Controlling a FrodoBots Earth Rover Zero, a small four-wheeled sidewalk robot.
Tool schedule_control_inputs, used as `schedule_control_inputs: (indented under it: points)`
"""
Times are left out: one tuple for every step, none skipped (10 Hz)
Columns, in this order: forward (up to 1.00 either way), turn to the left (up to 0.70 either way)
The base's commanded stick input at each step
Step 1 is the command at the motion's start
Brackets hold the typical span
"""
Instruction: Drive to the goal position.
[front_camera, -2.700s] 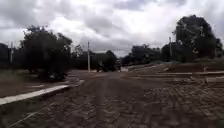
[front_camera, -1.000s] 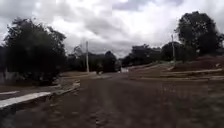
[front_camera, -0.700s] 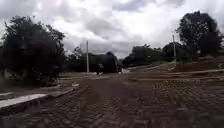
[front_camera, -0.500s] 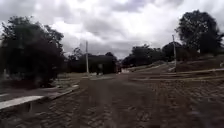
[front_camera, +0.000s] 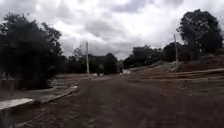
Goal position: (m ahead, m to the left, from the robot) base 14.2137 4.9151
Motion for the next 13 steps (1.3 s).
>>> schedule_control_inputs:
  points:
    - [1.0, 0.0]
    - [1.0, 0.0]
    - [1.0, 0.0]
    - [1.0, 0.0]
    - [1.0, 0.0]
    - [1.0, 0.0]
    - [1.0, 0.0]
    - [1.0, 0.0]
    - [1.0, 0.0]
    - [1.0, 0.0]
    - [1.0, 0.0]
    - [1.0, 0.14]
    - [1.0, 0.27]
